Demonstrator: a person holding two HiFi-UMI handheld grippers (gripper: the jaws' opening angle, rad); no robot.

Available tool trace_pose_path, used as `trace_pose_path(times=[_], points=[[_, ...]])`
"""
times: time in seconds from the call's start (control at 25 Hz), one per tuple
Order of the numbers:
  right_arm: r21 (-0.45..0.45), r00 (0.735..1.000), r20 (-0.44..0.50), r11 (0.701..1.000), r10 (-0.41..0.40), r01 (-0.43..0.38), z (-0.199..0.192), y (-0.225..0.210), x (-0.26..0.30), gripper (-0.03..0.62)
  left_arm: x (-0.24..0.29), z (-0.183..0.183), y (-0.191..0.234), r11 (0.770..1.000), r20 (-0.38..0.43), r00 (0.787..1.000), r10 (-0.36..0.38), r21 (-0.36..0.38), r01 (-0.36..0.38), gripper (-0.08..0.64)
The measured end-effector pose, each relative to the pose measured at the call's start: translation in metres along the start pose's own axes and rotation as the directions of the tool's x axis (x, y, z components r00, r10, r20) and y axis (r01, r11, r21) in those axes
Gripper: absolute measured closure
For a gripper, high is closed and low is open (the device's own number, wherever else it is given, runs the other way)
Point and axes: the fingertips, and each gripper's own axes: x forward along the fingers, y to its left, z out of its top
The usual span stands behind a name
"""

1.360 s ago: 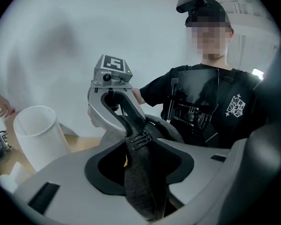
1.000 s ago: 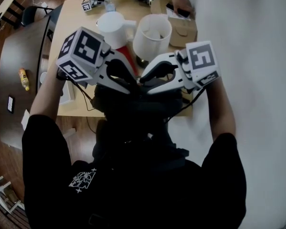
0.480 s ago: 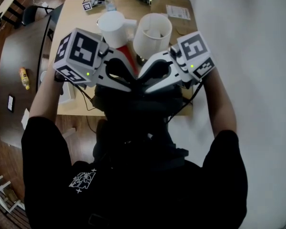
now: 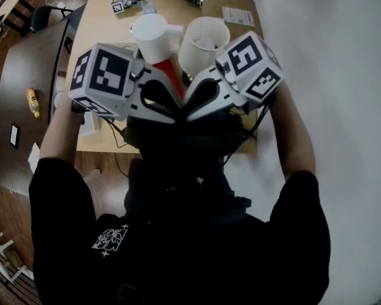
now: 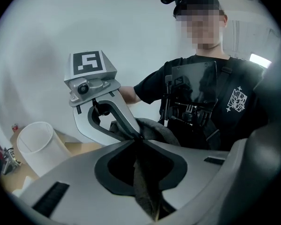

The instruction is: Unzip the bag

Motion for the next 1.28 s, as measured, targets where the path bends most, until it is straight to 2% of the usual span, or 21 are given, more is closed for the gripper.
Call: trace_pose_path(times=[0.16, 0.24, 0.36, 0.44, 0.52, 0.64, 0.84, 0.92, 1.12, 1.28], points=[[-0.109, 0.998, 0.008, 0.992, -0.061, 0.061, 0.011, 0.017, -0.008, 0.572, -0.009, 0.005, -0.002, 0.999, 0.005, 0.999, 0.042, 0.031, -0.042, 0.522], [-0.146, 0.992, 0.0, 0.981, -0.128, 0.126, 0.013, 0.021, -0.009, 0.572, -0.011, 0.011, -0.003, 0.996, 0.009, 0.998, 0.067, 0.062, -0.067, 0.534], [-0.231, 0.964, -0.021, 0.94, -0.264, 0.252, 0.01, 0.022, -0.005, 0.572, -0.007, 0.013, -0.008, 0.981, -0.043, 0.989, 0.141, 0.138, -0.134, 0.538], [-0.268, 0.947, -0.013, 0.914, -0.321, 0.306, 0.01, 0.023, -0.002, 0.572, -0.003, 0.012, -0.011, 0.963, -0.08, 0.978, 0.195, 0.203, -0.175, 0.538], [-0.271, 0.942, 0.014, 0.905, -0.336, 0.327, 0.011, 0.024, -0.001, 0.572, -0.002, 0.012, -0.012, 0.952, -0.093, 0.969, 0.227, 0.232, -0.2, 0.538], [-0.258, 0.931, 0.068, 0.895, -0.36, 0.365, 0.014, 0.023, -0.006, 0.574, -0.004, 0.013, -0.009, 0.943, -0.076, 0.96, 0.269, 0.221, -0.247, 0.542], [-0.227, 0.912, 0.118, 0.884, -0.392, 0.409, 0.015, 0.023, -0.008, 0.574, -0.006, 0.011, -0.007, 0.948, -0.026, 0.956, 0.291, 0.14, -0.285, 0.548], [-0.229, 0.912, 0.128, 0.884, -0.389, 0.409, 0.015, 0.025, -0.006, 0.575, -0.003, 0.007, -0.007, 0.952, -0.062, 0.956, 0.286, 0.13, -0.276, 0.545], [-0.23, 0.907, 0.139, 0.878, -0.396, 0.419, 0.018, 0.027, -0.006, 0.574, 0.002, -0.008, -0.01, 0.965, -0.222, 0.942, 0.253, 0.127, -0.23, 0.543], [-0.232, 0.909, 0.135, 0.88, -0.393, 0.415, 0.017, 0.029, -0.003, 0.575, 0.007, -0.009, -0.012, 0.961, -0.287, 0.923, 0.255, 0.177, -0.211, 0.543]])
